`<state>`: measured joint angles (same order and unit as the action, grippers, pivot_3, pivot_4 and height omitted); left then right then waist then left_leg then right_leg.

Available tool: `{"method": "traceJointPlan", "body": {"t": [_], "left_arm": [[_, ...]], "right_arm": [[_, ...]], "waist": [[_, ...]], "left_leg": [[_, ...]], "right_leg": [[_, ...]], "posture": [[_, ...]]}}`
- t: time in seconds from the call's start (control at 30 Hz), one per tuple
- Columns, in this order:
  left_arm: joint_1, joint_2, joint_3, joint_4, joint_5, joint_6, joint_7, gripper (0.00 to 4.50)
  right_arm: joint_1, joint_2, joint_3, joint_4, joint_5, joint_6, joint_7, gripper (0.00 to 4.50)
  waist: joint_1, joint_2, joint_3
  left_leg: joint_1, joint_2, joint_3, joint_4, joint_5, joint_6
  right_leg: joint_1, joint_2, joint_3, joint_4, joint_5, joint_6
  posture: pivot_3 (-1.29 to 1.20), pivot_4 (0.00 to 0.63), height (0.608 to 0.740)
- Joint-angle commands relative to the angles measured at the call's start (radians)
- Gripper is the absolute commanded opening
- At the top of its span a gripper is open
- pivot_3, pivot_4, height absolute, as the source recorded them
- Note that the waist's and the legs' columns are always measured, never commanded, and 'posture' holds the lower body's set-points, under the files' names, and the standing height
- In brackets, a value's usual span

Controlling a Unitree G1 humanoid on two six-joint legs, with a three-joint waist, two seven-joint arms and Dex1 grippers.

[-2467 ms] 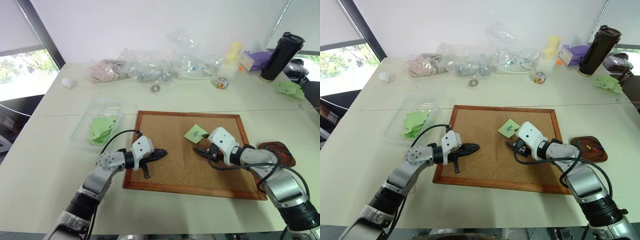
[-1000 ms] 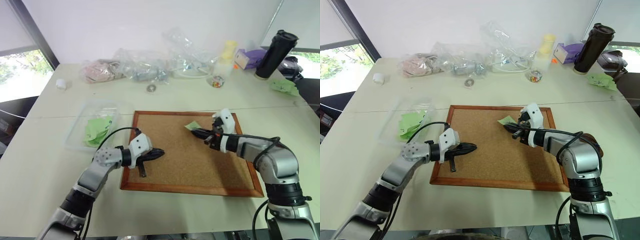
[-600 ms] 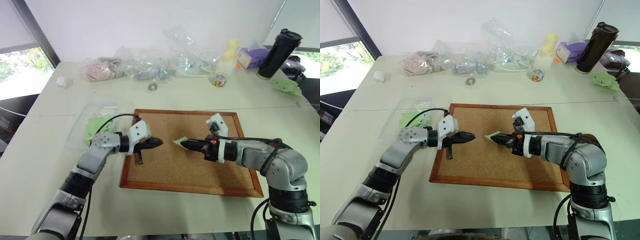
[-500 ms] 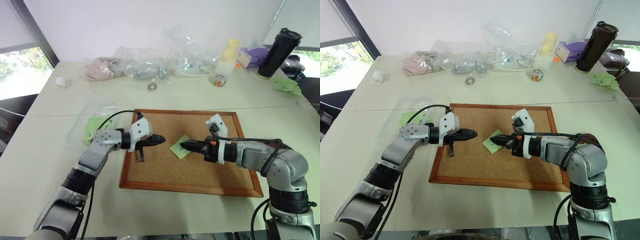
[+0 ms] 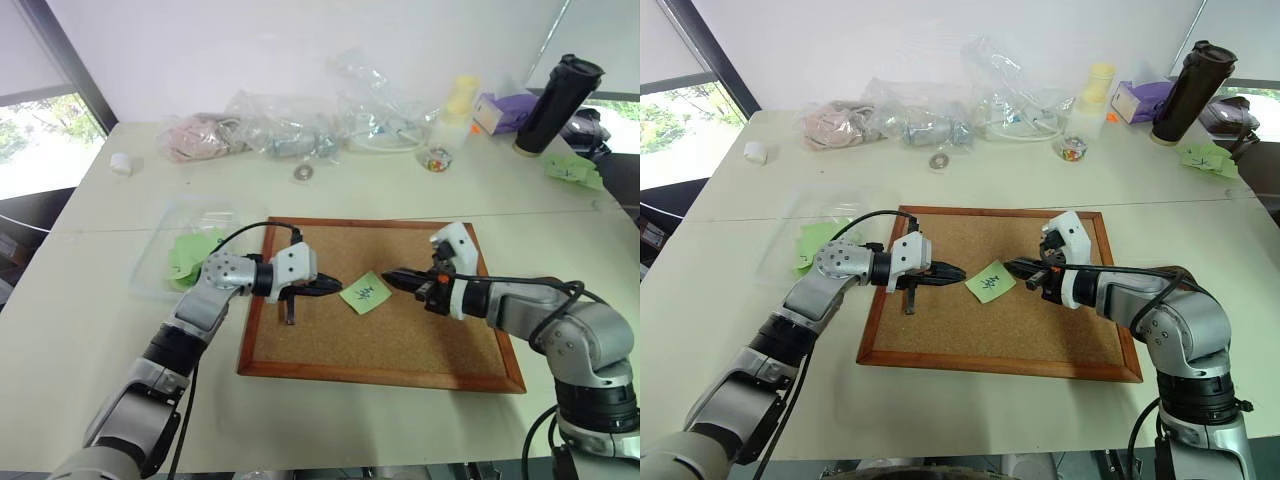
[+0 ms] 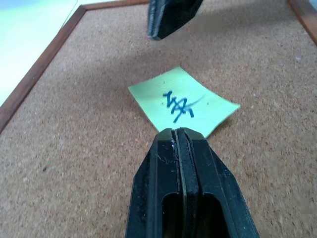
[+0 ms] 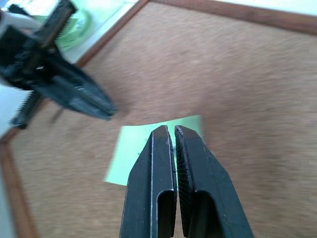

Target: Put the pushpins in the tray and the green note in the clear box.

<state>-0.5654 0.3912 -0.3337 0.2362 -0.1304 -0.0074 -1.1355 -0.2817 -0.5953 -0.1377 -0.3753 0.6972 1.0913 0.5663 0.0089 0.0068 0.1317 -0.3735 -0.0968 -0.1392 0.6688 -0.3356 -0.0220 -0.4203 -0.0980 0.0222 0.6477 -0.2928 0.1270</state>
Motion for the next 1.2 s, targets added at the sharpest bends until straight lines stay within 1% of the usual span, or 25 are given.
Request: {"method": "traceJointPlan", "body": {"t": [0.03, 0.07, 0.13, 0.17, 0.27, 0.5, 0.57, 0.77, 1.0, 1.03, 1.1, 1.17, 1.2], "left_arm": [[-0.018, -0.023, 0.000, 0.007, -0.003, 0.003, -0.002, 0.00], [-0.018, -0.029, -0.002, 0.015, 0.001, 0.001, 0.000, 0.00], [-0.020, -0.043, -0.006, 0.041, 0.014, -0.006, 0.009, 0.00], [-0.023, -0.054, -0.008, 0.062, 0.023, -0.009, 0.020, 0.00], [-0.032, -0.074, -0.010, 0.117, 0.049, -0.030, 0.039, 0.00], [-0.026, -0.083, -0.024, 0.174, 0.099, -0.053, 0.051, 0.00], [-0.019, -0.082, -0.029, 0.172, 0.105, -0.056, 0.048, 0.00], [0.001, -0.082, -0.030, 0.151, 0.109, -0.051, 0.050, 0.00], [0.019, -0.081, -0.026, 0.121, 0.103, -0.033, 0.060, 0.00], [0.023, -0.081, -0.026, 0.115, 0.102, -0.029, 0.061, 0.00], [0.027, -0.081, -0.026, 0.107, 0.101, -0.024, 0.064, 0.00], [0.032, -0.082, -0.026, 0.101, 0.100, -0.020, 0.068, 0.00], [0.035, -0.083, -0.025, 0.098, 0.099, -0.017, 0.071, 0.00]], "right_arm": [[0.011, -0.012, 0.023, 0.031, -0.058, -0.095, 0.016, 0.16], [0.016, -0.015, 0.034, 0.035, -0.066, -0.107, 0.022, 0.37], [0.022, -0.014, 0.058, 0.033, -0.083, -0.127, 0.030, 1.07], [0.022, -0.010, 0.070, 0.030, -0.090, -0.131, 0.027, 1.51], [0.020, -0.005, 0.100, 0.023, -0.108, -0.136, 0.022, 3.03], [0.016, 0.016, 0.147, 0.028, -0.138, -0.157, 0.016, 3.03], [0.014, 0.025, 0.153, 0.031, -0.142, -0.160, 0.013, 3.03], [0.012, 0.015, 0.231, 0.012, -0.181, -0.177, 0.043, 3.03], [-0.011, 0.025, 0.268, 0.043, -0.208, -0.196, 0.067, 3.03], [-0.017, 0.027, 0.270, 0.053, -0.214, -0.198, 0.067, 2.79], [-0.024, 0.029, 0.269, 0.062, -0.217, -0.200, 0.073, 2.16], [-0.028, 0.028, 0.266, 0.061, -0.215, -0.202, 0.083, 1.24], [-0.032, 0.027, 0.262, 0.060, -0.213, -0.201, 0.087, 0.63]], "waist": [[-0.002, 0.000, 0.000], [-0.003, 0.000, 0.000], [-0.004, -0.001, 0.000], [-0.005, -0.001, 0.000], [-0.005, -0.001, 0.001], [-0.003, -0.002, 0.001], [-0.003, -0.002, 0.000], [-0.004, -0.003, 0.000], [-0.005, -0.003, 0.000], [-0.005, -0.003, 0.000], [-0.005, -0.003, 0.000], [-0.005, -0.003, 0.000], [-0.005, -0.003, 0.000]], "left_leg": [[0.000, 0.000, 0.000, 0.000, 0.000, 0.000], [0.000, 0.000, 0.000, 0.000, 0.000, 0.000], [0.000, 0.000, 0.000, 0.000, 0.000, 0.000], [0.000, 0.000, 0.000, 0.000, 0.000, 0.000], [0.000, 0.000, 0.000, 0.000, 0.000, 0.000], [0.000, 0.000, 0.000, 0.001, 0.000, -0.001], [0.000, 0.000, 0.000, 0.002, 0.000, -0.001], [0.000, 0.000, 0.000, 0.005, 0.000, -0.001], [0.000, 0.000, 0.000, 0.006, 0.000, -0.001], [0.000, 0.000, 0.000, 0.006, 0.000, -0.001], [0.000, 0.000, 0.000, 0.007, 0.000, -0.001], [0.000, 0.000, 0.000, 0.007, 0.000, -0.001], [0.000, 0.000, 0.000, 0.007, 0.000, -0.001]], "right_leg": [[0.000, 0.000, 0.000, 0.000, 0.000, 0.000], [0.000, 0.000, 0.000, 0.000, 0.000, 0.000], [0.000, 0.000, 0.000, 0.001, 0.000, 0.000], [-0.001, 0.000, 0.000, 0.001, 0.000, 0.000], [-0.001, 0.000, 0.000, 0.001, 0.000, 0.000], [0.000, 0.000, 0.000, 0.002, 0.000, 0.000], [0.000, 0.000, 0.000, 0.002, 0.000, 0.000], [0.001, 0.001, 0.000, 0.003, 0.000, 0.000], [0.002, 0.001, 0.000, 0.003, 0.000, 0.000], [0.002, 0.001, 0.000, 0.003, 0.000, 0.000], [0.002, 0.001, 0.000, 0.004, 0.000, 0.000], [0.002, 0.001, 0.000, 0.004, 0.000, 0.000], [0.002, 0.001, 0.000, 0.004, 0.000, 0.000]], "posture": [[0.00, 0.150, 0.740], [0.00, 0.150, 0.740], [0.00, 0.150, 0.740], [0.00, 0.150, 0.740], [0.00, 0.150, 0.740], [0.00, 0.150, 0.740], [0.00, 0.150, 0.740], [0.00, 0.150, 0.740], [0.00, 0.150, 0.740], [0.00, 0.150, 0.740], [0.00, 0.150, 0.740], [0.00, 0.150, 0.740], [0.00, 0.150, 0.740]]}}
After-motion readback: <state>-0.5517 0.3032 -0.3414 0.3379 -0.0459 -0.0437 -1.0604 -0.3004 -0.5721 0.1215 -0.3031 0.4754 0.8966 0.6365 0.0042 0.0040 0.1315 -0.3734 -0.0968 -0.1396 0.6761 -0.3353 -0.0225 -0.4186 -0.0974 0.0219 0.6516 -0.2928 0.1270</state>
